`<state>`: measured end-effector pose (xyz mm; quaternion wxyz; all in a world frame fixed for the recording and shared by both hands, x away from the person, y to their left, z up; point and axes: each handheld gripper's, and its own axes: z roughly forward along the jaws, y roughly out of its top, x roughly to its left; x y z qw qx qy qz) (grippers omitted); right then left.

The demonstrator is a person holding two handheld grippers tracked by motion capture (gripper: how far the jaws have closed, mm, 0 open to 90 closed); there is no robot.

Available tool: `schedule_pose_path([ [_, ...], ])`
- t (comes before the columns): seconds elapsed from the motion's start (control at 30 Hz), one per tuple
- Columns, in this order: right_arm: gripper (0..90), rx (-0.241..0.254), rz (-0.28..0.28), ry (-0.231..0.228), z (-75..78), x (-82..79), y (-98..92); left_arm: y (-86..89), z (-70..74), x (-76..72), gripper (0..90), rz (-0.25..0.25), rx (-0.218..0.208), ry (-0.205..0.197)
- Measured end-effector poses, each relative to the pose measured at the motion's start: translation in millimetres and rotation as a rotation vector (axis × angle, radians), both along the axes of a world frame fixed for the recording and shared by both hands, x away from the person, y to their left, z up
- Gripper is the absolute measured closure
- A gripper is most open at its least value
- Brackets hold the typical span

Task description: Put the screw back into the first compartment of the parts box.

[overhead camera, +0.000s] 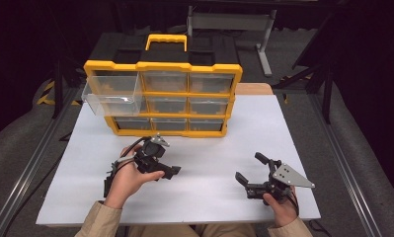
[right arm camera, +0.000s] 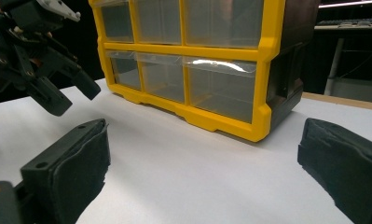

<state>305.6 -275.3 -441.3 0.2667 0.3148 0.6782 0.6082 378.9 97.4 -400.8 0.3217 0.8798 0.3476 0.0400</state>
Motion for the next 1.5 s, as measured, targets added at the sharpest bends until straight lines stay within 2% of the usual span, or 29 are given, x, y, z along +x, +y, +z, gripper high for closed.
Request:
schedule_pose_path([
  [0.1, 2.6, 0.002, -0.004, -0.001, 0.6, 0.0, -0.5, 2.9, -4.3, -0.3, 16.5, 0.012, -0.003, -0.009],
  [0.17, 2.7, 0.005, -0.003, 0.0, 0.9, -0.1, -0.7, 7.5, -9.2, -0.9, 18.2, 0.041, -0.035, -0.015],
  [0.2, 2.6, 0.006, -0.002, -0.001, 0.9, -0.1, -0.6, 11.3, -11.1, -0.2, 18.9, 0.04, -0.026, -0.019],
  [0.23, 2.6, 0.006, -0.001, -0.001, 0.7, -0.1, -0.3, 14.1, -14.4, -0.5, 19.5, 0.059, -0.039, -0.023],
  [0.33, 2.7, 0.005, 0.004, 0.002, 0.0, 0.0, 0.4, 19.3, -22.4, -1.4, 26.2, 0.1, -0.048, -0.028],
  [0.4, 2.7, 0.007, 0.002, 0.002, 0.3, 0.0, 0.3, 21.9, -27.2, -2.0, 32.5, 0.12, -0.055, -0.032],
  [0.43, 2.7, 0.005, -0.001, 0.001, 0.5, 0.2, -0.1, 21.9, -29.9, -2.3, 38.4, 0.121, -0.061, -0.022],
  [0.53, 2.7, 0.005, -0.001, 0.002, 0.5, 0.1, -0.1, 22.5, -32.9, -3.6, 43.2, 0.121, -0.055, -0.037],
  [0.6, 2.7, 0.0, 0.001, 0.001, 0.3, 0.2, 0.1, 21.6, -35.1, -5.5, 57.0, 0.111, -0.069, -0.026],
  [0.77, 2.7, -0.003, 0.004, -0.001, 0.5, -0.2, 0.6, 18.5, -40.4, -5.3, 69.1, 0.103, -0.063, -0.017],
  [0.97, 2.7, -0.005, 0.006, -0.002, 0.7, -0.1, 0.2, 15.8, -49.0, -3.3, 76.2, 0.1, -0.026, -0.004],
  [1.0, 2.7, -0.007, 0.005, -0.002, 0.8, -0.2, 0.1, 14.3, -50.7, -3.5, 76.6, 0.1, -0.014, -0.013],
  [1.07, 2.7, -0.006, 0.004, -0.002, 0.9, -0.2, 0.0, 14.2, -50.9, -3.6, 78.9, 0.092, -0.022, -0.006],
  [1.1, 2.7, -0.003, 0.002, -0.002, 1.4, -0.1, -0.4, 13.9, -50.8, -5.0, 81.4, 0.102, 0.004, -0.028],
  [1.13, 2.7, -0.003, 0.001, -0.005, 1.5, -0.1, -0.6, 13.5, -51.9, -5.8, 84.0, 0.11, 0.004, -0.038],
  [1.17, 2.7, -0.004, 0.001, -0.007, 1.7, -0.2, -0.7, 13.3, -52.5, -5.8, 86.4, 0.116, -0.014, -0.028],
  [1.23, 2.7, -0.002, 0.002, -0.007, 1.7, -0.4, -0.3, 14.0, -52.4, -5.5, 87.8, 0.117, -0.013, -0.023],
  [1.4, 2.7, -0.005, 0.005, -0.001, 1.0, -0.2, 1.0, 13.3, -50.5, -3.9, 88.0, 0.116, 0.011, -0.017],
  [1.43, 2.7, -0.005, 0.005, -0.002, 1.1, -0.2, 1.0, 13.8, -51.4, -2.9, 87.9, 0.123, -0.015, 0.0],
  [1.5, 2.7, -0.004, 0.003, 0.0, 1.3, -0.5, 0.9, 15.9, -51.3, -1.5, 88.0, 0.123, -0.028, 0.014],
])
